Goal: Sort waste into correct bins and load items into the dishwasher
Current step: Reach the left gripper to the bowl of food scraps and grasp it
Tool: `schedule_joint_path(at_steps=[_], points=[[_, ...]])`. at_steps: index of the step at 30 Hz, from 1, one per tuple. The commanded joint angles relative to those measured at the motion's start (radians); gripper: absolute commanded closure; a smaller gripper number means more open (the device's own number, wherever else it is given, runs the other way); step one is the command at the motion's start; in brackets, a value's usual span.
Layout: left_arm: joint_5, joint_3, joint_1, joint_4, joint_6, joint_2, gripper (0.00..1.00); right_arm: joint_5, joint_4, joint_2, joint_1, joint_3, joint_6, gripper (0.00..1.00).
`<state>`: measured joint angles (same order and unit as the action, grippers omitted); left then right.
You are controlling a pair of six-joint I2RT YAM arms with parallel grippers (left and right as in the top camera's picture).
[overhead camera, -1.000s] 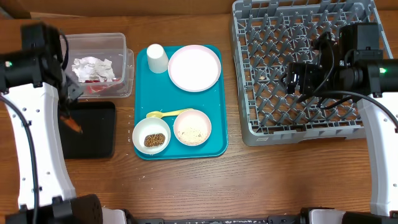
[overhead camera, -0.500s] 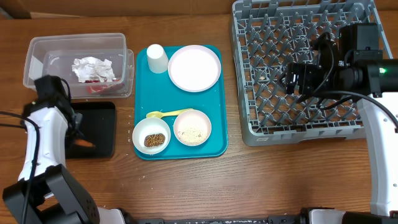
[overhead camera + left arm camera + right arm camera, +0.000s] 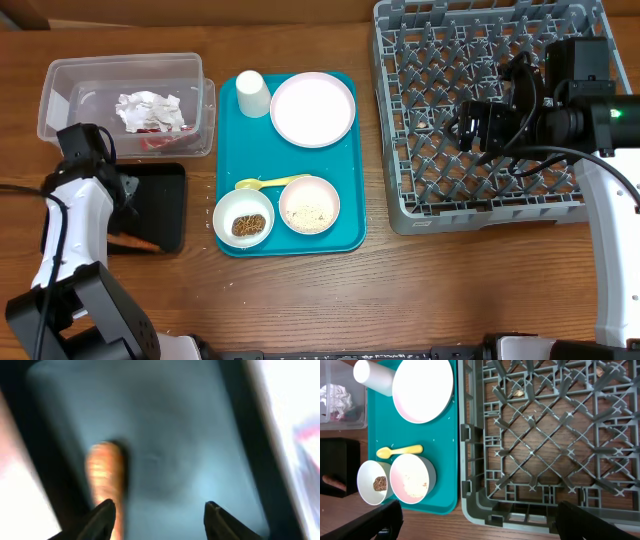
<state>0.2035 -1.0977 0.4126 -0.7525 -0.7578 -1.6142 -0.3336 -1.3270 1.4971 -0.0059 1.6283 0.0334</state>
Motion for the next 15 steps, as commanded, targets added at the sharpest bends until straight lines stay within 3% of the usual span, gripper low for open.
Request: schedule_joint_path(at_steps=[1,5,12,15], points=[[-0.385,-0.131,-0.016,-0.016,0.426,0.023,0.37,-0.009,0.009,-0.007,0.005,0.002,0.005,0.0],[-0.609,-0.213,-0.074,-0.075,0.596,0.023,0.34,-0.011,0.017,-0.007,0.005,0.001,0.005,0.0],[-0.612,-0.248,-0.267,-0.192,0.694,0.023,0.32,-0.027,0.016,-0.007,0.005,0.002,0.004,0.0],[-0.524,-0.247,-0.383,-0.254,0.703,0.023,0.32,-0.027,0.019,-0.007,0.005,0.002,0.005,0.0]])
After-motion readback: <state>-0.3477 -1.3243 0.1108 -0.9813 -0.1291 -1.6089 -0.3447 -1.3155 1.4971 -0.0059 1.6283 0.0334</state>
